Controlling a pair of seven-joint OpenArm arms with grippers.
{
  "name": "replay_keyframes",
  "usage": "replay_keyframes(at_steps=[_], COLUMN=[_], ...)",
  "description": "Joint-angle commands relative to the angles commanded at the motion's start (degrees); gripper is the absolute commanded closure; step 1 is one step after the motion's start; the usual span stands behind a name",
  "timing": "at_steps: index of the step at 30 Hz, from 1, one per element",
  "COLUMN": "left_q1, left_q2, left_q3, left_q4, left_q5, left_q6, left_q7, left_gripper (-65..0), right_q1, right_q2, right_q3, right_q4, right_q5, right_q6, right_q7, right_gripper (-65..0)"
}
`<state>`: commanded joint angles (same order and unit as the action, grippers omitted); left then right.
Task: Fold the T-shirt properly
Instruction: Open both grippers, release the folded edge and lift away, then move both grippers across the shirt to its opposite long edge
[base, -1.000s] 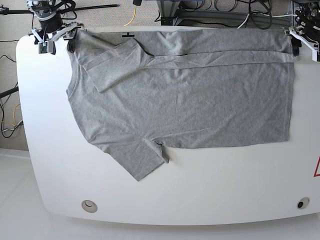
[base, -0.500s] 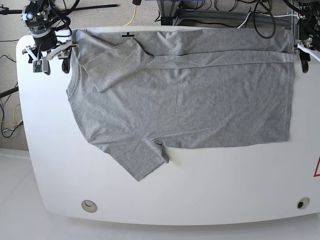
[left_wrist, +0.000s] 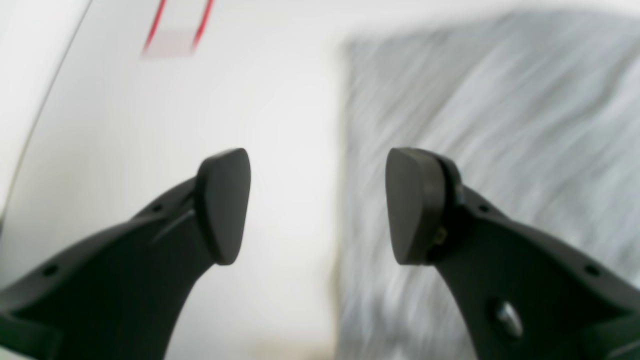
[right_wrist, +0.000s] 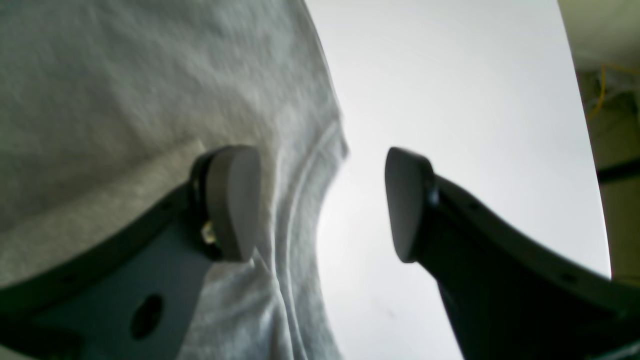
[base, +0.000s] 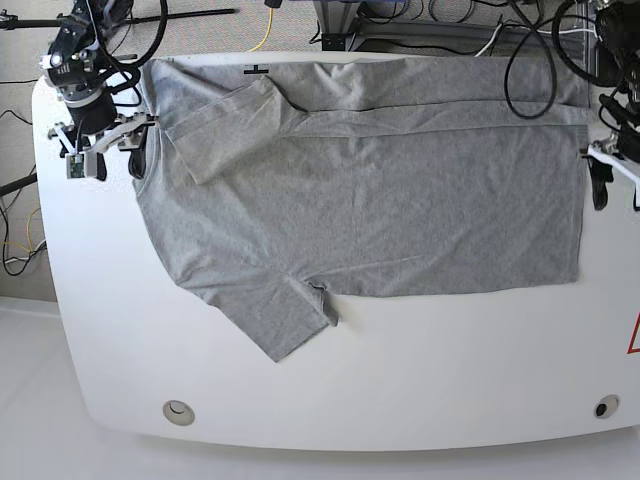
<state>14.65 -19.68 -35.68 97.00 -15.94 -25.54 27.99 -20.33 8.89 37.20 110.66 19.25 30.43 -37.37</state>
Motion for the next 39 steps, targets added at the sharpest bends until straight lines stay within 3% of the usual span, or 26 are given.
replay_keyframes(at_steps=[3,11,13,21,23,39], left_q1=[-2.79,-2.93,-1.67,-4.61,-11.90,-21.21], left_q2=[0.18,0.47,0.94,1.20,0.57,-2.16], left_q3=[3.04,4.22,3.54,4.86,7.82,14.28], left_q4=[-3.67,-4.52,-3.78,-5.31,-10.13,-19.51], left_q5=[0.86,1.18,0.70,0.07,0.25,0.71], left_q6=[-0.05,-0.58,-0.82,-0.56,-0.05,1.15], left_q7=[-0.37,-0.75,-0.88,-0.71,1.15,-0.02], left_gripper=[-39.6,-39.7,-40.0,-39.7,-39.8,-40.6], right_q1=[0.86,0.83,-0.58,1.01,6.65,20.94], right_q2=[-0.11,-0.27,0.11,0.91,2.02,2.16], right_q3=[0.77,1.15,0.74,-3.12,-9.10,-16.34], right_q4=[-0.42,-0.97,0.24,0.14,-4.10,-19.42], right_q5=[-0.29,0.00,0.68,-0.05,-2.21,-4.86], right_q6=[0.13,0.20,0.92,0.79,0.31,0.34], right_q7=[-0.45,0.31,1.85,3.84,4.15,3.38], right_gripper=[-37.4,-37.4,-37.5,-37.4,-37.5,-37.9])
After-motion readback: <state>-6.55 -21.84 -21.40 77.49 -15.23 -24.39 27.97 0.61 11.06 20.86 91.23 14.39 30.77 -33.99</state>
